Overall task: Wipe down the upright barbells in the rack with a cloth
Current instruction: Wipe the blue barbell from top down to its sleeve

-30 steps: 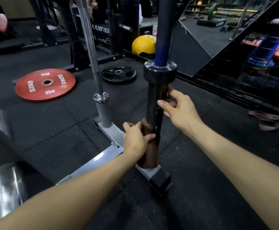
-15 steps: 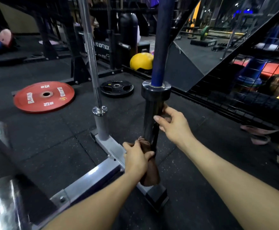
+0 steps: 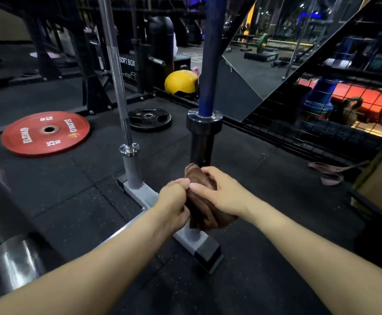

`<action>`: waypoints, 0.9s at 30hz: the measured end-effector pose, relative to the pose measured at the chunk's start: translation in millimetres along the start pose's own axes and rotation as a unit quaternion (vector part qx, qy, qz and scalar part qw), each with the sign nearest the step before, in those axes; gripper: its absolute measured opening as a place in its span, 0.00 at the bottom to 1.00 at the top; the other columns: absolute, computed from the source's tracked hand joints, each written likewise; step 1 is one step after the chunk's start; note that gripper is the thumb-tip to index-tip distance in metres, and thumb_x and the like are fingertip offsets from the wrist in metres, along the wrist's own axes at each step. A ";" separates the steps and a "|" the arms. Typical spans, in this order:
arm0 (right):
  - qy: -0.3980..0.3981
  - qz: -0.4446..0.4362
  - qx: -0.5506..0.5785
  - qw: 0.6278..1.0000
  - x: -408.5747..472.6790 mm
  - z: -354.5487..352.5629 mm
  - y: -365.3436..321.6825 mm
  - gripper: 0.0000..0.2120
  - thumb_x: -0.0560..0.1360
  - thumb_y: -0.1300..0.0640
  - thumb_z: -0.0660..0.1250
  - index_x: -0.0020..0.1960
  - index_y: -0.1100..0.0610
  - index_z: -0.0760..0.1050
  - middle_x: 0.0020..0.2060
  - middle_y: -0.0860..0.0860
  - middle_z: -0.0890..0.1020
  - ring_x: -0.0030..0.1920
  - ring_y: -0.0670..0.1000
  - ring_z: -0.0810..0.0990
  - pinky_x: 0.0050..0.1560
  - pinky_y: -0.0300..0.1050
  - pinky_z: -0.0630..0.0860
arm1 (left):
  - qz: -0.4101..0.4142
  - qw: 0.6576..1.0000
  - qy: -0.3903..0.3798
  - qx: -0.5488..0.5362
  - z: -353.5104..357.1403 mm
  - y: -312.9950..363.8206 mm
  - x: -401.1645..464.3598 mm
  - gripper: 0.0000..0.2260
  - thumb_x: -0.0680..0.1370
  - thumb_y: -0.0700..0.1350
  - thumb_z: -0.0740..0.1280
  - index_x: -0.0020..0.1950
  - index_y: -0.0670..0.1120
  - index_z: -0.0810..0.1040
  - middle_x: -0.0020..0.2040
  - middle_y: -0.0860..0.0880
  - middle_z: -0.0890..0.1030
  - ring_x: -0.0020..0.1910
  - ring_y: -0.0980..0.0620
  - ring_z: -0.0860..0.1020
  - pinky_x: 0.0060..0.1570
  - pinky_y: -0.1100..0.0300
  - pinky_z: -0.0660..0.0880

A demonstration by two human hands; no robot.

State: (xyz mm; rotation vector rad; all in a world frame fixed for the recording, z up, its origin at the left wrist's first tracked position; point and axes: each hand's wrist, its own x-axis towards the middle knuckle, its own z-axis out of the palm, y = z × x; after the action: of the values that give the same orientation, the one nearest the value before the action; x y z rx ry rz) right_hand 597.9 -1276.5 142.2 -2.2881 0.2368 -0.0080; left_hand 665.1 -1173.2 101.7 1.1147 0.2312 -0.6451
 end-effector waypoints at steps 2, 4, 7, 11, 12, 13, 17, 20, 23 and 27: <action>0.007 -0.021 -0.015 1.000 -4.0 -3.8 -1.2 0.24 0.74 0.43 0.68 0.68 0.46 0.67 0.59 0.44 0.77 0.59 0.46 0.75 0.59 0.42 0.71 | 0.004 1.000 -0.017 -0.004 2.5 3.9 -9.4 0.11 0.80 0.38 0.59 0.62 0.41 0.72 0.57 0.37 0.78 0.48 0.42 0.80 0.39 0.47 0.79; 0.046 -0.013 -0.028 0.998 -7.0 -4.1 4.3 0.25 0.74 0.45 0.69 0.68 0.46 0.67 0.60 0.45 0.77 0.59 0.47 0.75 0.58 0.42 0.70 | 0.011 0.999 -0.037 0.010 1.5 6.2 -15.5 0.10 0.79 0.35 0.60 0.59 0.44 0.72 0.53 0.40 0.78 0.45 0.45 0.78 0.36 0.49 0.77; 0.139 0.036 0.029 0.989 -11.9 -4.5 15.1 0.27 0.73 0.49 0.71 0.67 0.46 0.62 0.56 0.50 0.78 0.56 0.52 0.77 0.55 0.44 0.71 | 0.056 0.994 -0.056 0.080 -1.3 10.6 -20.4 0.10 0.78 0.33 0.62 0.50 0.48 0.70 0.46 0.48 0.76 0.40 0.51 0.75 0.37 0.54 0.75; 0.302 0.003 0.080 0.950 -0.2 -20.1 -0.4 0.16 0.75 0.50 0.67 0.59 0.45 0.63 0.49 0.50 0.79 0.50 0.54 0.79 0.52 0.49 0.74 | 0.162 0.976 -0.033 0.141 -4.1 23.5 -13.2 0.07 0.79 0.38 0.64 0.46 0.49 0.71 0.44 0.50 0.75 0.38 0.55 0.74 0.36 0.61 0.71; 0.330 -0.003 0.075 0.941 6.6 -21.1 -6.9 0.15 0.76 0.49 0.66 0.60 0.45 0.65 0.52 0.50 0.78 0.52 0.54 0.78 0.54 0.50 0.73 | 0.191 0.968 -0.027 0.161 -5.5 25.3 -9.8 0.06 0.79 0.39 0.64 0.46 0.50 0.73 0.45 0.50 0.75 0.42 0.54 0.75 0.40 0.61 0.71; 0.342 -0.001 0.061 0.938 13.5 -19.1 -12.8 0.17 0.77 0.47 0.65 0.63 0.45 0.66 0.55 0.50 0.77 0.55 0.55 0.77 0.56 0.49 0.72 | 0.213 0.960 -0.016 0.180 -6.8 27.2 -6.6 0.05 0.79 0.41 0.64 0.46 0.51 0.74 0.45 0.51 0.76 0.45 0.53 0.75 0.44 0.60 0.70; 0.324 0.047 -0.005 0.945 31.9 5.5 -23.2 0.33 0.76 0.38 0.61 0.76 0.48 0.56 0.64 0.53 0.69 0.61 0.58 0.74 0.59 0.49 0.69 | 0.263 0.942 0.003 0.206 -13.2 32.5 5.9 0.06 0.81 0.44 0.62 0.50 0.53 0.77 0.49 0.52 0.78 0.50 0.54 0.75 0.48 0.58 0.70; 0.319 0.072 -0.058 0.943 40.6 15.6 -17.1 0.36 0.76 0.38 0.60 0.77 0.49 0.50 0.66 0.54 0.66 0.61 0.60 0.73 0.58 0.50 0.69 | 0.262 0.935 -0.005 0.238 -15.8 30.1 17.5 0.09 0.81 0.45 0.61 0.59 0.50 0.77 0.56 0.50 0.79 0.52 0.56 0.75 0.56 0.53 0.73; 0.316 0.073 -0.086 0.942 45.7 18.5 -13.5 0.36 0.76 0.38 0.61 0.77 0.50 0.50 0.65 0.54 0.68 0.61 0.60 0.74 0.57 0.51 0.70 | 0.261 0.925 -0.037 0.273 -13.7 26.0 28.6 0.12 0.81 0.48 0.60 0.63 0.51 0.76 0.59 0.52 0.80 0.57 0.58 0.76 0.59 0.55 0.73; 0.237 0.118 -0.075 0.961 45.1 23.2 11.3 0.32 0.73 0.39 0.66 0.73 0.47 0.60 0.61 0.54 0.74 0.60 0.59 0.75 0.56 0.50 0.71 | 0.238 0.929 -0.046 0.279 -8.5 23.6 32.7 0.10 0.81 0.49 0.59 0.59 0.55 0.78 0.56 0.54 0.81 0.58 0.55 0.77 0.60 0.55 0.72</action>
State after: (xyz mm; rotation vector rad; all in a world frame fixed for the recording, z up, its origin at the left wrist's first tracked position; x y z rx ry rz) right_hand 642.2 -1274.5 115.2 -2.3639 0.7806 -0.4331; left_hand 706.2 -1170.9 100.2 1.6114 -0.3224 -0.3240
